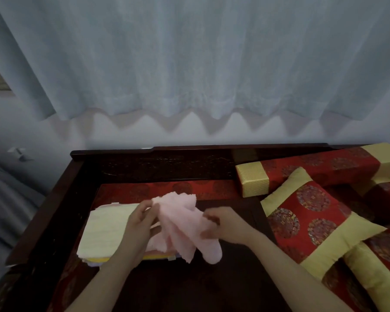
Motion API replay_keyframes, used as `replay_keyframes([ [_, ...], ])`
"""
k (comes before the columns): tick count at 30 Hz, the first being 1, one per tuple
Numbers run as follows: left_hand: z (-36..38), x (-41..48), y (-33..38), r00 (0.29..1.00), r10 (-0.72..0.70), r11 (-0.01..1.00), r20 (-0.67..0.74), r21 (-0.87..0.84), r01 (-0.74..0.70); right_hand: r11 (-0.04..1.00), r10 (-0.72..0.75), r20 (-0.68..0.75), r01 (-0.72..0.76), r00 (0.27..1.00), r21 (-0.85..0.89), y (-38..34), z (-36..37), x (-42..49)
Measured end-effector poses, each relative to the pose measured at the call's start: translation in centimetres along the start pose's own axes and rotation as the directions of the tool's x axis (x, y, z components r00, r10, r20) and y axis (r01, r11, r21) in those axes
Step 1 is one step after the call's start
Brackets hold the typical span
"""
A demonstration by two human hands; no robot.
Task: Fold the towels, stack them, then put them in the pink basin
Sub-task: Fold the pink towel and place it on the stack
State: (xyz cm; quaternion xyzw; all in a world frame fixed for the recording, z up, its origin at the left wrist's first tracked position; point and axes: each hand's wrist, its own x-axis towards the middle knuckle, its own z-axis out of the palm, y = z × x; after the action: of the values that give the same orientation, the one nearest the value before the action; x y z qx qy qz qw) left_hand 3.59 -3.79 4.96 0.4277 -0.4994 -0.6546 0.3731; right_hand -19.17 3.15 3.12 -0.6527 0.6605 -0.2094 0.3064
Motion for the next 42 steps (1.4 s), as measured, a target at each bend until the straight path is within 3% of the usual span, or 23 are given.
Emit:
replay_keyframes([
  [3, -4.2, -1.4, -3.4, 0.984, -0.070, 0.990, -0.164, -0.134, 0.048, 0.984, 0.081, 0.154, -0.055, 0.985, -0.167, 2.2, 2.6, 0.3],
  [7, -9.3, -3.0, -8.0, 0.905, -0.240, 0.929, -0.351, -0.354, 0.109, 0.948, 0.137, 0.297, -0.038, 0.945, -0.316, 4.4, 4.2, 0.5],
  [9, -10.6, -3.3, -9.8, 0.866, -0.311, 0.900, -0.391, -0.414, 0.136, 0.964, 0.130, 0.287, -0.053, 0.949, -0.262, 4.9, 4.0, 0.7],
  [14, -11.3, -3.0, -13.7, 0.749, -0.503, 0.814, -0.432, -0.527, 0.244, 0.984, 0.095, 0.101, -0.109, 0.990, 0.143, 3.3, 3.0, 3.5],
  [16, -11.5, -2.1, -14.6, 0.670, -0.605, 0.753, -0.430, -0.584, 0.305, 0.984, 0.037, 0.028, -0.041, 0.999, 0.174, 1.5, 2.1, 5.7],
  [18, -11.6, -1.5, -15.0, 0.627, -0.643, 0.722, -0.440, -0.620, 0.306, 0.986, -0.021, 0.043, 0.014, 0.999, 0.164, -0.6, 0.9, 8.1],
  [21, -11.6, -1.7, -14.4, 0.706, -0.555, 0.779, -0.439, -0.573, 0.256, 0.996, -0.072, 0.199, 0.061, 0.977, 0.060, -3.6, -0.1, 12.5],
  [24, -11.9, -1.6, -14.1, 0.745, -0.513, 0.802, -0.427, -0.547, 0.238, 0.996, -0.087, 0.248, 0.091, 0.965, -0.002, -5.6, 0.9, 16.9],
  [27, -12.2, -1.2, -14.4, 0.736, -0.523, 0.800, -0.430, -0.545, 0.251, 0.990, 0.010, 0.205, -0.038, 0.979, 0.133, -6.6, 3.7, 19.6],
  [29, -12.1, -1.1, -14.5, 0.741, -0.523, 0.800, -0.421, -0.542, 0.257, 0.997, 0.057, 0.227, -0.065, 0.972, 0.028, -5.9, 6.2, 21.0],
  [31, -12.1, -1.1, -14.6, 0.741, -0.522, 0.800, -0.422, -0.544, 0.253, 0.985, 0.032, 0.317, 0.023, 0.948, -0.171, -5.1, 8.8, 22.4],
  [34, -12.0, -1.1, -14.3, 0.729, -0.545, 0.783, -0.415, -0.564, 0.264, 0.929, 0.000, 0.452, 0.167, 0.892, -0.330, -4.3, 11.5, 23.6],
  [36, -12.0, -1.1, -14.5, 0.722, -0.555, 0.776, -0.413, -0.570, 0.270, 0.892, -0.061, 0.445, 0.249, 0.893, -0.378, -4.5, 12.3, 23.7],
  [39, -12.0, -1.1, -14.7, 0.717, -0.564, 0.766, -0.410, -0.583, 0.269, 0.895, -0.054, 0.377, 0.212, 0.925, -0.393, -4.0, 12.8, 23.3],
  [42, -12.0, -1.2, -14.7, 0.720, -0.556, 0.776, -0.415, -0.569, 0.271, 0.883, -0.035, 0.397, 0.214, 0.917, -0.417, -3.7, 12.7, 23.0],
])
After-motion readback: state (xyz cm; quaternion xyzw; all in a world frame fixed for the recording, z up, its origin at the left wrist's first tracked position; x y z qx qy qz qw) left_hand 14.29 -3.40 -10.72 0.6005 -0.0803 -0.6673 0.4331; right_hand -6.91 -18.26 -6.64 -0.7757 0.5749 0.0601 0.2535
